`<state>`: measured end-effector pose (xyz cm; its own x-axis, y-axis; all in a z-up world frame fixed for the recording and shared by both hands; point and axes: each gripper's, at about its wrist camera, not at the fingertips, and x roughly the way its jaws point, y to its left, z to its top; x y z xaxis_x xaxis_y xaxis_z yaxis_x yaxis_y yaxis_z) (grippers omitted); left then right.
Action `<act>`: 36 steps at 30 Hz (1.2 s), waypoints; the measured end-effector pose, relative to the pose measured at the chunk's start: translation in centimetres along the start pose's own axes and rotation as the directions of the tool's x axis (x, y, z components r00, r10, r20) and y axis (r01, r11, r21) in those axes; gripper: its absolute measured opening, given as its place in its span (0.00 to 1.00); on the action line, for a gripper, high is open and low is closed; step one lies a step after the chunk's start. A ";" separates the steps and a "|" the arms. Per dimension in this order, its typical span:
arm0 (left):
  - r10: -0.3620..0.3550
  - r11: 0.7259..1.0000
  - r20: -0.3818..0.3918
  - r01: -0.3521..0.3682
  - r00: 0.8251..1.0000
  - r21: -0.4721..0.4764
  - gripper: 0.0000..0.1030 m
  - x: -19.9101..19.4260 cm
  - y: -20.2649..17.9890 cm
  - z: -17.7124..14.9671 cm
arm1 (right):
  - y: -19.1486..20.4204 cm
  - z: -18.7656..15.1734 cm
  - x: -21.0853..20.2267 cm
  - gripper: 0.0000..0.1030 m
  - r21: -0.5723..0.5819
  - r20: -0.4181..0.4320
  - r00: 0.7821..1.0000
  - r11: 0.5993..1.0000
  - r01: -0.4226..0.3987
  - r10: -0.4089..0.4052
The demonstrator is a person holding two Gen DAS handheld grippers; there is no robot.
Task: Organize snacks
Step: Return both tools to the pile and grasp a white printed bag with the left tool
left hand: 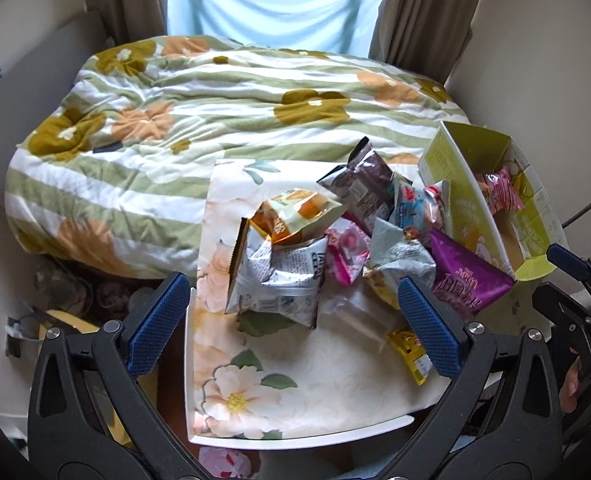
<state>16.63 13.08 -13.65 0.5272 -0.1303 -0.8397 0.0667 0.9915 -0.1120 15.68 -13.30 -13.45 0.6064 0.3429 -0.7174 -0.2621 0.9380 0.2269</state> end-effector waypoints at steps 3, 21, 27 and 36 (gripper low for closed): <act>-0.035 0.999 -0.047 0.036 0.998 0.015 1.00 2.6 1.9 -0.3 | 1.6 -1.1 2.2 1.00 0.016 -0.013 0.999 0.999 0.032 -0.032; -0.200 0.972 -0.204 0.220 0.958 0.085 1.00 16.4 4.8 -2.0 | 4.9 -4.6 11.8 1.00 -0.060 -0.012 0.953 0.952 0.300 -0.301; -0.243 0.964 -0.205 0.260 0.948 0.059 1.00 17.6 4.7 -2.1 | 4.7 -4.7 13.7 0.97 -0.107 -0.004 0.940 0.935 0.338 -0.340; -0.252 0.961 -0.201 0.270 0.947 0.067 0.86 17.7 4.2 -2.5 | 4.3 -5.2 15.3 0.90 -0.124 -0.027 0.941 0.935 0.332 -0.337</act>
<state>24.10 14.94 -30.32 0.3121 -0.3736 -0.8735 0.2634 0.9174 -0.2983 19.94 -4.24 -26.87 0.6385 0.0048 -0.7696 -0.1367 0.9848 -0.1073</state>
